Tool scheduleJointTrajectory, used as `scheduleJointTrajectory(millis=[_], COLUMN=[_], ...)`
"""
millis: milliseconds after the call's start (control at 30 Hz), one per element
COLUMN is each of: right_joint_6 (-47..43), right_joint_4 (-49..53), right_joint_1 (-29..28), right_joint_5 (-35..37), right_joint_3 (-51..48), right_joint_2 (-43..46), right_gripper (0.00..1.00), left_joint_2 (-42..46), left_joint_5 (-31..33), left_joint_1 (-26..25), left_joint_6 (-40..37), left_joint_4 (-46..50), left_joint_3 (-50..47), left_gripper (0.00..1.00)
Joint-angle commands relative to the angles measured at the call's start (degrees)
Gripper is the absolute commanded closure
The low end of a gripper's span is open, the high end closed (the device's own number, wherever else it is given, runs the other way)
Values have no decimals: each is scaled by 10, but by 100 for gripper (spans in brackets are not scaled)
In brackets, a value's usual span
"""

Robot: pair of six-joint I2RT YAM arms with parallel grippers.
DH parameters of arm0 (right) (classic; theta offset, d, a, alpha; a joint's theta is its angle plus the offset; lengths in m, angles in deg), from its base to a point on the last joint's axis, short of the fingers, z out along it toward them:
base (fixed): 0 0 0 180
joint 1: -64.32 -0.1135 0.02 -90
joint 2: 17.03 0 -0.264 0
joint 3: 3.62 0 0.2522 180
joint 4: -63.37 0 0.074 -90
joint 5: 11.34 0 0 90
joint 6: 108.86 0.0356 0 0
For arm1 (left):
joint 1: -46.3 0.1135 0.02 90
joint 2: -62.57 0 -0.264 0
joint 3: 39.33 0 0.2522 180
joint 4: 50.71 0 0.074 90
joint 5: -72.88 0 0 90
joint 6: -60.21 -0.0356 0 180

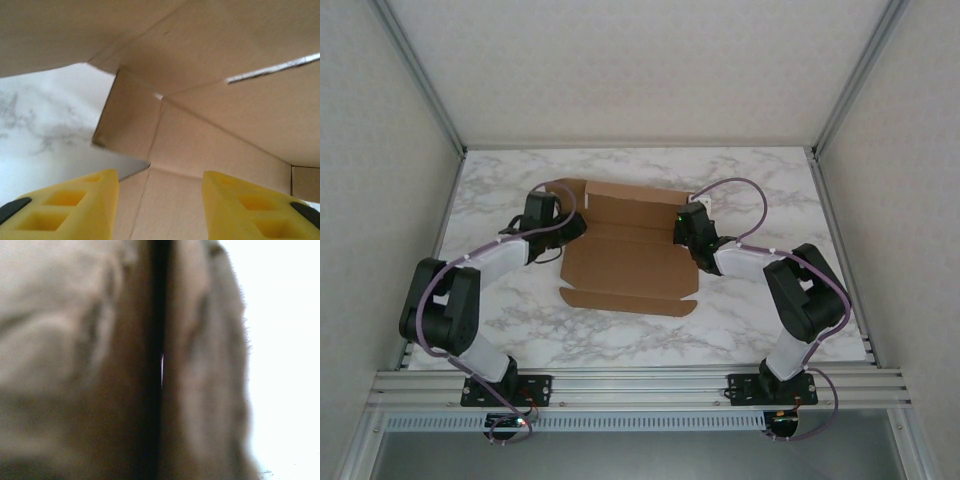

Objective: Fold the paper box

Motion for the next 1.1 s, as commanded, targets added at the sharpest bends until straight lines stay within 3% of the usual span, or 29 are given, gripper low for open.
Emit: scheduleJointTrajectory(millis=[0,267,767,1067], right_joint_6=[-9,-6,-4,-3], right_joint_4=[23,14,12,13], right_joint_1=[6,5,6,5], right_joint_5=[-5,-17,-34,-49], right_joint_3=[-4,-11,-9,-6], right_joint_2=[7,11,8,4], right_gripper=[100,100,100,100], left_joint_2=[-20,-82,-127,-150], left_joint_5=[33,60,119,32], left_joint_1=[5,5,5,-4], left_joint_6=[-35,-72,-93,-80], left_joint_4=[39,99,110,58], left_joint_3=[34,105,140,139], left_gripper=[50,46,44,46])
